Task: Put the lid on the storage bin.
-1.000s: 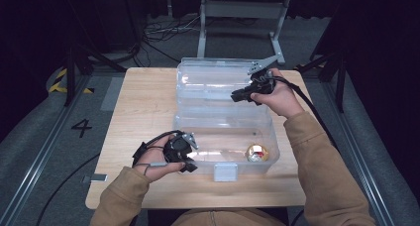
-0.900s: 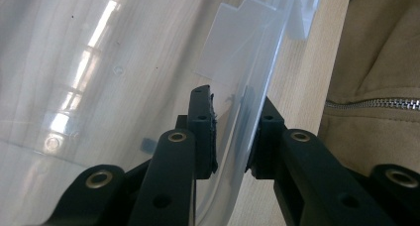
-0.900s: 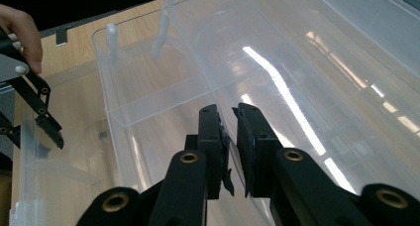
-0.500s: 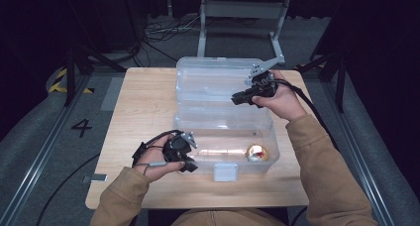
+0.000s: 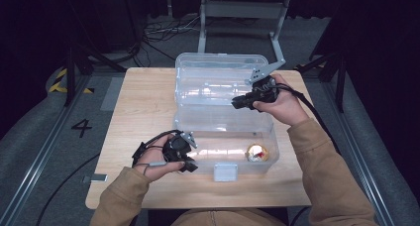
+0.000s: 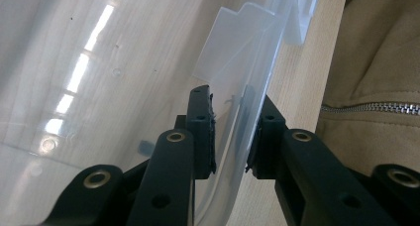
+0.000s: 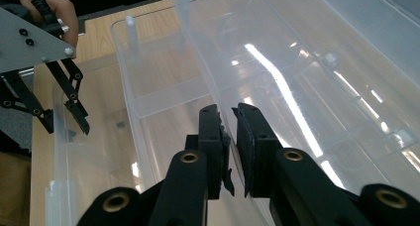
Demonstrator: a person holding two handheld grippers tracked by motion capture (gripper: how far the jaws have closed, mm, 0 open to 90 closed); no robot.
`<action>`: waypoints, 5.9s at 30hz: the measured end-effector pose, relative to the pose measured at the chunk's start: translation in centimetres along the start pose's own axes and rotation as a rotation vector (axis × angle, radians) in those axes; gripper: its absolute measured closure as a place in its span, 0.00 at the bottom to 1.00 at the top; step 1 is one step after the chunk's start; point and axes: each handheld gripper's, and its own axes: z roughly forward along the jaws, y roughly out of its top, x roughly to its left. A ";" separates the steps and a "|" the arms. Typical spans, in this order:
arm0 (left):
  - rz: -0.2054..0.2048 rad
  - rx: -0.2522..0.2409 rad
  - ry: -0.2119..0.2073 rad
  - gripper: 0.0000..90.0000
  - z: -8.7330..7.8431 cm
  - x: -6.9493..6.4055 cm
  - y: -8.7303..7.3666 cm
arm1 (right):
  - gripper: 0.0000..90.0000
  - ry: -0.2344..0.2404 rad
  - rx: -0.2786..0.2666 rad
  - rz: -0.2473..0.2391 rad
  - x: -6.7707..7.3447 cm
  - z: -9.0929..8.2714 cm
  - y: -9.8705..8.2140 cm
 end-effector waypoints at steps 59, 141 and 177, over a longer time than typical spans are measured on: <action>-0.011 -0.010 -0.007 0.83 0.0 0.0 0.0 | 0.92 0.018 -0.018 -0.093 4.8 -1.3 -2.3; 0.014 -0.024 0.000 0.67 -1.6 -0.1 -0.4 | 0.92 -0.006 -0.037 -0.122 7.3 -1.2 -4.5; -0.056 -0.474 0.072 0.71 -10.0 -0.3 -1.9 | 0.92 -0.017 -0.036 -0.119 8.0 -1.1 -4.9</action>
